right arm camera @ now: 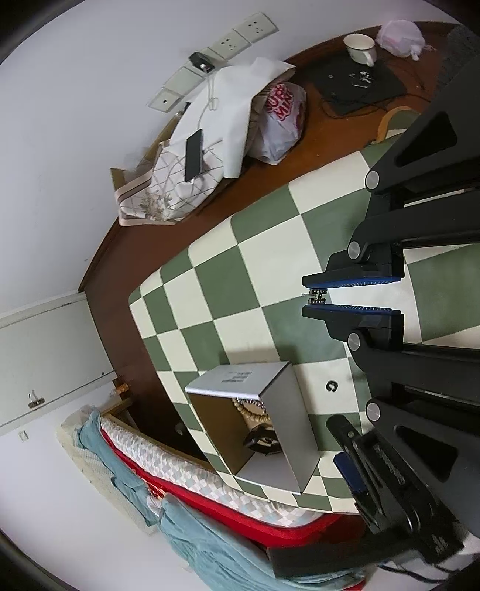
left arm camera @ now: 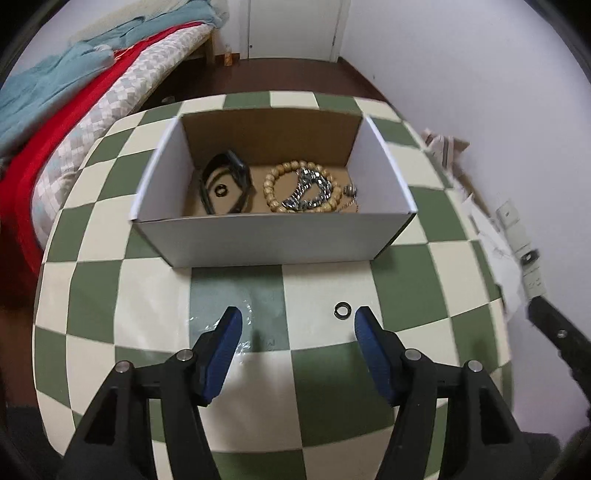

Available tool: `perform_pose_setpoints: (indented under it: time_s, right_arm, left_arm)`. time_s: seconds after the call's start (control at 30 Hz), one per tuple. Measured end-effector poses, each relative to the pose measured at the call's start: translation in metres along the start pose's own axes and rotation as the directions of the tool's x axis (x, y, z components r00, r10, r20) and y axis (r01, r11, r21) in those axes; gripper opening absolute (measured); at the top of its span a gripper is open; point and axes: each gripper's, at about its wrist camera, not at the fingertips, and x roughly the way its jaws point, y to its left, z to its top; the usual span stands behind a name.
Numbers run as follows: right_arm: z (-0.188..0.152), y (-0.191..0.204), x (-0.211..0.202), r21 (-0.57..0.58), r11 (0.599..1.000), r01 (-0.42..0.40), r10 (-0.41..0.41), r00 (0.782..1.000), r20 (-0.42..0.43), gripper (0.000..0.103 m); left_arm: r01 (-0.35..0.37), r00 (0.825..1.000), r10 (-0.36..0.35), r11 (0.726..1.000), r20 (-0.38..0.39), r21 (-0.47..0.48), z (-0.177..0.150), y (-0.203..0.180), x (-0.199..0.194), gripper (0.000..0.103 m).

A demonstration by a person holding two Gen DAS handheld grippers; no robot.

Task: Organize jewelry
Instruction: 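Grasp the small black ring with the left tool while the right tool holds the charm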

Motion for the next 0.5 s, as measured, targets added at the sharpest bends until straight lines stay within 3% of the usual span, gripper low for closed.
perform_pose_setpoints:
  time_s: [0.2,0.27,0.33,0.5]
  right_arm:
    - [0.003,-0.014,0.006,0.022,1.000,0.017,-0.017,1.000,-0.008,0.009]
    - [0.006,-0.019,0.007,0.031,0.999,0.024,-0.023,1.000,-0.005,0.009]
    - [0.009,-0.022,0.007,0.041,0.999,0.026,-0.026,1.000,-0.002,0.009]
    - [0.014,-0.019,0.003,0.041,0.999,0.020,-0.020,1.000,0.010,0.009]
  left_arm:
    - [-0.065,0.997,0.069,0.990,-0.025,0.128,-0.001,-0.030,0.029,0.060]
    - [-0.072,0.997,0.078,0.985,-0.026,0.159,-0.004,-0.037,0.035,0.043]
    - [-0.050,0.998,0.054,0.983,-0.018,0.174,-0.007,-0.042,0.034,0.010]
    - [-0.037,0.999,0.038,0.986,-0.004,0.161,-0.007,-0.036,0.020,0.009]
